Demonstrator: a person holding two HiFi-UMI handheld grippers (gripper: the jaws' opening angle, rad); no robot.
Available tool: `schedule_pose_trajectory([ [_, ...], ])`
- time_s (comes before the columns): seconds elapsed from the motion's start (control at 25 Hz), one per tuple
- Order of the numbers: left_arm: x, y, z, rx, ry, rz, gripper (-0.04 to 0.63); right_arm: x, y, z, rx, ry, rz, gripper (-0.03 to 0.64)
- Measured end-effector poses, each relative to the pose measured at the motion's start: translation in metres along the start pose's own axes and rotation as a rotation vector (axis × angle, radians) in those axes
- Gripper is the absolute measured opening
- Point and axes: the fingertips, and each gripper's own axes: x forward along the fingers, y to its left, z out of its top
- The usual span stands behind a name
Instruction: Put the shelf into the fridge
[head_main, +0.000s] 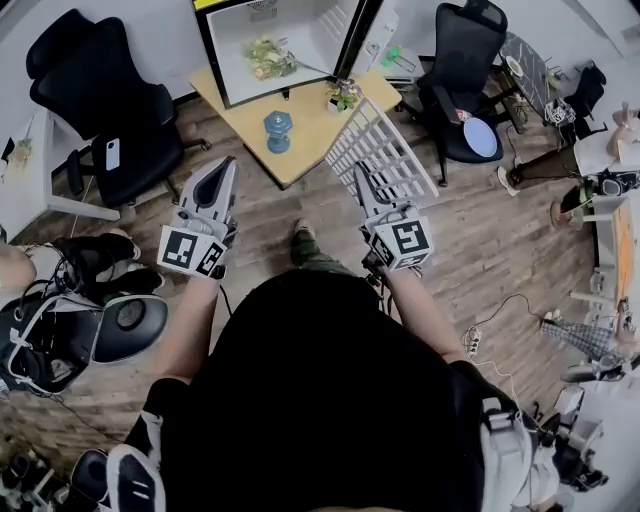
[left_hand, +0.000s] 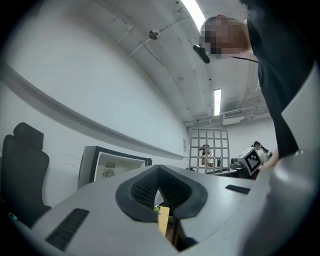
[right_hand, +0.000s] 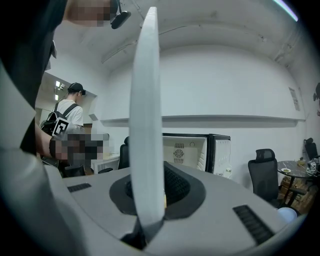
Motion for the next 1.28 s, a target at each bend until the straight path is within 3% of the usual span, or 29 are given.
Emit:
schedule_pose_trajectory([
  [1.28, 0.092, 0.067, -0.018, 0.019, 0.051, 0.1, 0.018, 0.116, -0.077, 0.001, 0.023, 0.014, 0.102, 0.048],
])
